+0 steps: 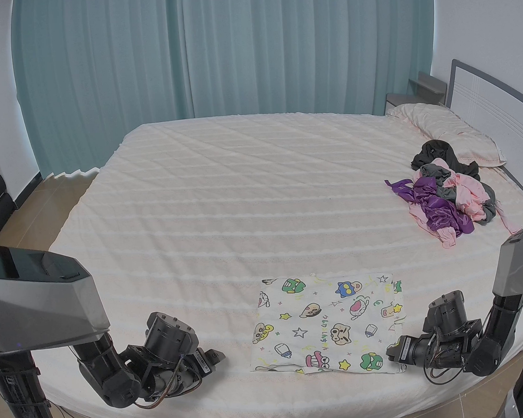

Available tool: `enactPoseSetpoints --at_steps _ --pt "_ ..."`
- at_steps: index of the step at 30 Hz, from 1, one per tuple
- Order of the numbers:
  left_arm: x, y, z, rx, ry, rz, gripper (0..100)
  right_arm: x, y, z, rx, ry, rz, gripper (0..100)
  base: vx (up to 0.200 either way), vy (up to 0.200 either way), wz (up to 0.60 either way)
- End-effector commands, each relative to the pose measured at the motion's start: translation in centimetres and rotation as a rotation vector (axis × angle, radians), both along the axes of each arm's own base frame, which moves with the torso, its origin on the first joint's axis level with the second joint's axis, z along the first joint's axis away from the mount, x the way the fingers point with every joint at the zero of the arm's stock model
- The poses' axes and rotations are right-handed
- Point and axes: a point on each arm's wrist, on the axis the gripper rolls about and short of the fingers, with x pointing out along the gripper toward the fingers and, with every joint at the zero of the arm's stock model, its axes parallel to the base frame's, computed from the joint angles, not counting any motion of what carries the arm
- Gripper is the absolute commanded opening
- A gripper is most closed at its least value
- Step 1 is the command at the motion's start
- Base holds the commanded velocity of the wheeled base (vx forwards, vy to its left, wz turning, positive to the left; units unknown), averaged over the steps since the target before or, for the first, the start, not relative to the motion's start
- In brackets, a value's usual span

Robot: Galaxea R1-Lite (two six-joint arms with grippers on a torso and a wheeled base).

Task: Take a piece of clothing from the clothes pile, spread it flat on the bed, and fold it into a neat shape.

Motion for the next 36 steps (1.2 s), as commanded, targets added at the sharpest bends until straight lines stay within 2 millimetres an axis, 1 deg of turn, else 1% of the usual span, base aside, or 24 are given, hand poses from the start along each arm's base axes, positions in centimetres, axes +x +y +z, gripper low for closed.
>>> enactPoseSetpoints --at_steps 1,8,13,17,28,29,34,36 --pt "0.0 0.0 -0.2 0.005 0.007 0.0 100 -0.2 -0.1 -0.1 -0.007 0.009 0.0 0 0.0 0.0 0.0" --pt "0.0 0.0 -0.2 0.006 0.008 -0.001 100 -1.0 -0.5 0.4 -0.018 0.005 0.013 0 0.0 0.0 0.0" --pt "0.0 0.0 -0.2 0.006 0.008 -0.001 100 -2.0 -1.2 0.2 -0.068 0.034 0.047 0 0.0 0.0 0.0" --pt "-0.1 -0.1 -0.3 0.007 0.01 -0.004 100 -2.4 -1.3 0.1 -0.086 0.039 0.066 0 0.0 0.0 0.0" --pt "0.1 -0.1 -0.2 0.007 0.001 -0.005 100 -2.3 -1.3 0.4 -0.085 0.02 0.062 0 0.0 0.0 0.0" --pt "0.4 -0.3 0.0 0.001 -0.013 -0.003 100 -2.4 -1.4 0.7 -0.085 0.007 0.067 100 0.0 0.0 0.0" --pt "1.1 -0.8 0.8 -0.018 -0.055 -0.007 100 -2.3 -1.3 1.0 -0.074 -0.01 0.068 100 0.0 0.0 0.0" --pt "1.9 -1.3 1.4 -0.024 -0.092 -0.024 100 -2.0 -1.3 1.4 -0.058 -0.038 0.054 100 0.0 0.0 0.0"
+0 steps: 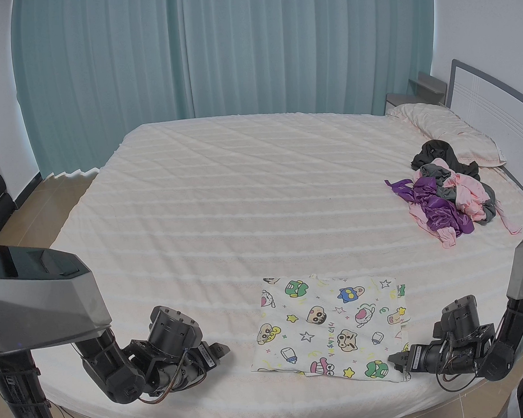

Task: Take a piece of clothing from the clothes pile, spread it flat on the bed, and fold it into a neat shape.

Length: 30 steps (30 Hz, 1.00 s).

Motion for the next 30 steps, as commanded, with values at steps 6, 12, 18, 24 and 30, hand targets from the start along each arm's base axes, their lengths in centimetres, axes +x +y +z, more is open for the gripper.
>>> enactPoseSetpoints --at_steps 6,12,18,24,30 --pt "2.9 -2.0 1.9 0.032 -0.15 -0.134 100 1.9 -1.1 1.0 0.061 -0.126 -0.083 100 0.0 0.0 0.0" --pt "4.4 -3.7 0.7 0.059 -0.172 -0.243 100 3.6 -1.0 -0.7 0.125 -0.108 -0.12 100 0.0 0.0 0.0" --pt "5.8 -6.1 0.1 0.019 -0.204 -0.324 100 4.9 -0.4 -2.2 0.192 -0.139 -0.156 100 0.0 0.0 0.0" --pt "8.0 -7.5 0.3 -0.013 -0.258 -0.337 100 4.2 -0.1 -3.1 0.213 -0.162 -0.124 100 0.0 0.0 0.0" --pt "9.0 -8.4 -0.6 -0.009 -0.271 -0.355 100 4.1 0.3 -3.3 0.233 -0.15 -0.086 100 0.0 0.0 0.0"
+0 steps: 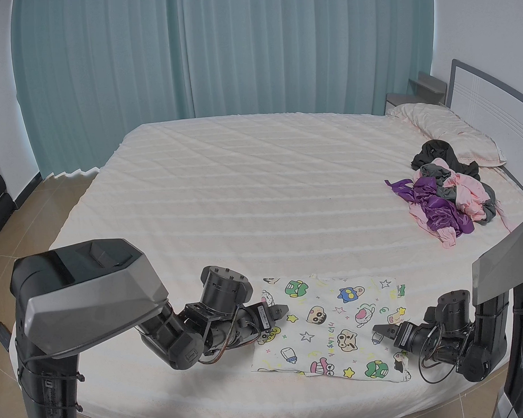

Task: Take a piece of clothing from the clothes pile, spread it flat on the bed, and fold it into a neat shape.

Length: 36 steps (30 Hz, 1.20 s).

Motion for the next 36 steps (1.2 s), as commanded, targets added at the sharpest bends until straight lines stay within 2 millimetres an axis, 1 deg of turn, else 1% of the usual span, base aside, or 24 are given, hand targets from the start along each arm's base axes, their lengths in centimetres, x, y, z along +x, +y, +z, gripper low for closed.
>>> enactPoseSetpoints --at_steps 1,5,7,8,12,15,20,27,28,36 --pt "0.8 -0.8 -1.8 0.011 0.011 -0.01 100 -0.2 0.3 -0.9 0.003 0.034 0.026 100 0.0 0.0 0.0" --pt "1.1 -1.1 -2.0 0.002 0.011 -0.01 100 0.3 0.7 -0.9 0.023 0.02 0.049 100 0.0 0.0 0.0" --pt "1.1 -1.2 -2.1 0.003 0.011 -0.012 100 0.7 1.2 -0.9 0.03 0.001 0.068 100 0.0 0.0 0.0" --pt "1.1 -1.2 -2.1 -0.002 0.014 -0.017 0 0.8 1.4 -0.8 0.034 -0.007 0.074 0 0.0 0.0 0.0" --pt "1.1 -1.2 -2.1 -0.024 0.023 -0.015 0 0.7 1.8 -0.8 0.04 -0.004 0.089 0 0.0 0.0 0.0" --pt "1.0 -1.2 -1.8 -0.086 0.027 -0.007 0 0.7 2.1 -0.7 0.113 0.021 0.087 0 0.0 0.0 0.0" --pt "0.4 -0.6 -2.0 -0.075 0.042 -0.005 0 0.8 2.2 -0.8 0.139 0.034 0.068 0 0.0 0.0 0.0" --pt "-0.5 0.0 -1.3 -0.073 0.052 0.003 0 1.4 2.0 -1.0 0.157 0.031 0.025 0 0.0 0.0 0.0" --pt "-0.8 0.2 -1.2 -0.08 0.055 0.019 0 1.5 2.0 -0.9 0.176 0.034 -0.009 0 0.0 0.0 0.0" --pt "-0.7 0.4 -0.8 -0.045 0.032 0.107 0 1.6 2.1 -0.9 0.17 0.028 -0.028 0 0.0 0.0 0.0"
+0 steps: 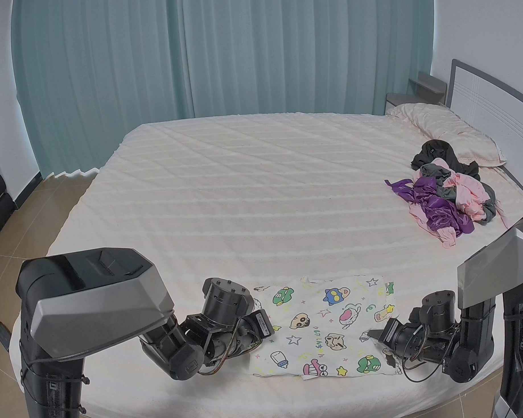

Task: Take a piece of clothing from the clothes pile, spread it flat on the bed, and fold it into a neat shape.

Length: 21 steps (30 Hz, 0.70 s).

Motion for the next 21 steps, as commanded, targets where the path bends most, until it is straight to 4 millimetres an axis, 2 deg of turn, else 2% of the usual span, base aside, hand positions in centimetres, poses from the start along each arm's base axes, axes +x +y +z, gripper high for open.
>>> enactPoseSetpoints --at_steps 1,18,21 --pt "0.01 0.11 0.6 0.0 -0.011 0.014 0 0.08 0.04 0.06 0.001 -0.009 -0.003 0 0.0 0.0 0.0" --pt "-0.09 0.23 0.78 0.026 0.01 0.025 0 0.26 0.23 0.15 -0.008 -0.023 -0.016 0 0.0 0.0 0.0" --pt "-0.22 0.34 0.93 0.03 0.007 0.031 0 0.27 0.23 0.2 -0.008 -0.026 -0.017 0 0.0 0.2 0.0"
